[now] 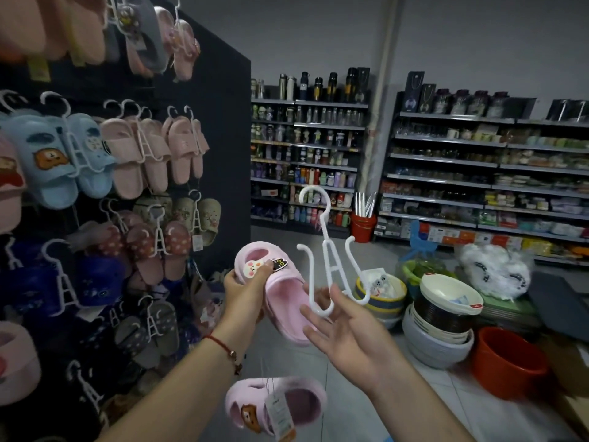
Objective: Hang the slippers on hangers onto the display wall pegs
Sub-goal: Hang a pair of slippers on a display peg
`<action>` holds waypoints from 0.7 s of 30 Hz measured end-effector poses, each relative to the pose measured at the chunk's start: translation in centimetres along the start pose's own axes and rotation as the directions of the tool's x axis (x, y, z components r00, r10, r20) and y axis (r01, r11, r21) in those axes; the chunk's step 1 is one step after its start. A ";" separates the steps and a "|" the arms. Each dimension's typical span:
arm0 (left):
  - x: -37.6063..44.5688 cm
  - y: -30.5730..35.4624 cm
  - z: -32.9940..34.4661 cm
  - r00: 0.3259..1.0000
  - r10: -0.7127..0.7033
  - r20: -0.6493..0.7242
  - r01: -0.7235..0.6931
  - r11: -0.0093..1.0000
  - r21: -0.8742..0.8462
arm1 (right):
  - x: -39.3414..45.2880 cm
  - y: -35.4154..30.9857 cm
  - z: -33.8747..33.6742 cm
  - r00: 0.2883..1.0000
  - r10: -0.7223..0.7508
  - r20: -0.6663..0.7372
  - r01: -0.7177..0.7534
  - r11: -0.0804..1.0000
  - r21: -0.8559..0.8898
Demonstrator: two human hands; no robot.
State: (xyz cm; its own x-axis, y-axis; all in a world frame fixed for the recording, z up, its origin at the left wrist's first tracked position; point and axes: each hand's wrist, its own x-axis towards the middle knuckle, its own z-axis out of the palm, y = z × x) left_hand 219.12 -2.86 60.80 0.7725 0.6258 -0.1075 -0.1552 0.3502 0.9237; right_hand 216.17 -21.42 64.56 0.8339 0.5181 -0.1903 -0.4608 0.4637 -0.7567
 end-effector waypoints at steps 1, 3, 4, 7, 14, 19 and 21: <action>-0.3 -0.5 0.2 1.000 0.003 0.023 -0.003 1.000 0.005 | 0.2 0.0 0.3 1.000 -0.014 0.015 0.015 1.000 -0.002; -0.9 -1.5 0.6 0.997 0.001 0.077 -0.002 1.000 0.017 | 0.8 -0.1 1.0 0.998 -0.056 0.036 0.056 0.998 -0.007; -1.1 -2.1 0.9 0.996 0.013 0.092 -0.017 0.999 0.045 | 1.2 -0.1 1.3 0.996 -0.070 0.048 0.070 0.997 -0.010; -1.8 -2.8 1.8 0.991 0.044 0.125 -0.058 0.992 0.112 | 2.4 0.0 2.0 0.995 -0.074 0.072 0.075 0.997 -0.014; -2.9 -3.3 1.1 0.934 0.096 0.344 -0.171 0.966 0.195 | 4.1 -0.1 2.5 0.995 -0.086 0.044 0.078 0.986 0.148; -3.9 -4.9 -1.9 0.885 -0.003 0.466 -0.223 0.876 0.428 | 4.9 -2.0 2.3 0.993 -0.107 -0.049 0.115 0.968 0.225; -4.0 -7.4 -3.2 0.882 -0.090 0.462 -0.212 0.801 0.560 | 5.1 -2.7 2.3 0.993 -0.113 -0.037 0.118 0.961 0.250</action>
State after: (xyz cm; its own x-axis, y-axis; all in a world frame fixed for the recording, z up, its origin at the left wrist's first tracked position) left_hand 215.24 -5.70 53.25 0.9801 0.1982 -0.0079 0.0568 -0.2421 0.9686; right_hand 221.00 -18.35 67.12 0.8911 0.4358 -0.1267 -0.4203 0.6868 -0.5931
